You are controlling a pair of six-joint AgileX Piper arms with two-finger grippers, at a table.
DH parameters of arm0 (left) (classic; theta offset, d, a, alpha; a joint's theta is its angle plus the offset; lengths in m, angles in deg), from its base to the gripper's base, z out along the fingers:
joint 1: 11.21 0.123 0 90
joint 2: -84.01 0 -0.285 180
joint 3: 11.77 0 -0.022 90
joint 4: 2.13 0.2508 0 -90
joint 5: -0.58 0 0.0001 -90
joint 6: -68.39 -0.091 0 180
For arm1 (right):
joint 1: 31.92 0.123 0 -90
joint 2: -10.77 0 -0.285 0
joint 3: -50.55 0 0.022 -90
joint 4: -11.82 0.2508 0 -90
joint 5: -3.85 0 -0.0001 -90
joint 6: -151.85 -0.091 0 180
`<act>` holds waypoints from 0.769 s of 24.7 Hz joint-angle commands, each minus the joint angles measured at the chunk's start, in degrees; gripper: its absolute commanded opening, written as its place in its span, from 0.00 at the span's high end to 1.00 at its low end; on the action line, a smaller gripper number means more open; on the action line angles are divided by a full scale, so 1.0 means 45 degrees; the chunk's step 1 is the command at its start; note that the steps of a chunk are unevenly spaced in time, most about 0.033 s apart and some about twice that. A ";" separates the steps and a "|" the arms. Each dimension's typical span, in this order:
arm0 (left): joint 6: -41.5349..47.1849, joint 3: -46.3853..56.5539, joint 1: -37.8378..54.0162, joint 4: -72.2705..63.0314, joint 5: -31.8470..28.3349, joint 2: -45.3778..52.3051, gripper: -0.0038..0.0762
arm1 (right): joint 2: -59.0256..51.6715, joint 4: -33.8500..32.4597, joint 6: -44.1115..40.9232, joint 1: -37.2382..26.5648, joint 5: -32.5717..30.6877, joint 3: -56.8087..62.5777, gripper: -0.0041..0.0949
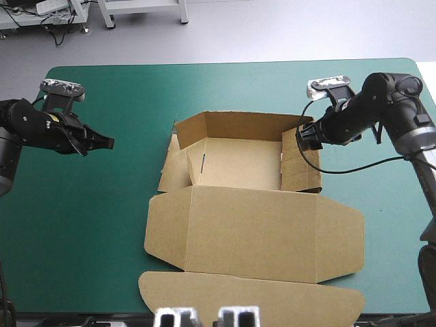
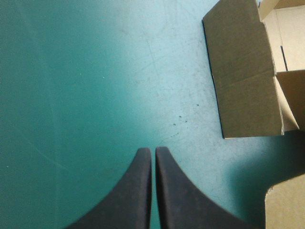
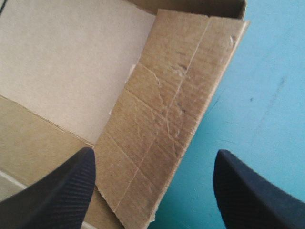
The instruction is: Fold the box
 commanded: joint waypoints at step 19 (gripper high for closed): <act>-0.1047 0.0547 -0.0009 -0.2171 -0.1197 0.0335 0.94 | 0.2823 0.0480 0.0002 -0.0054 0.0061 0.0064 0.91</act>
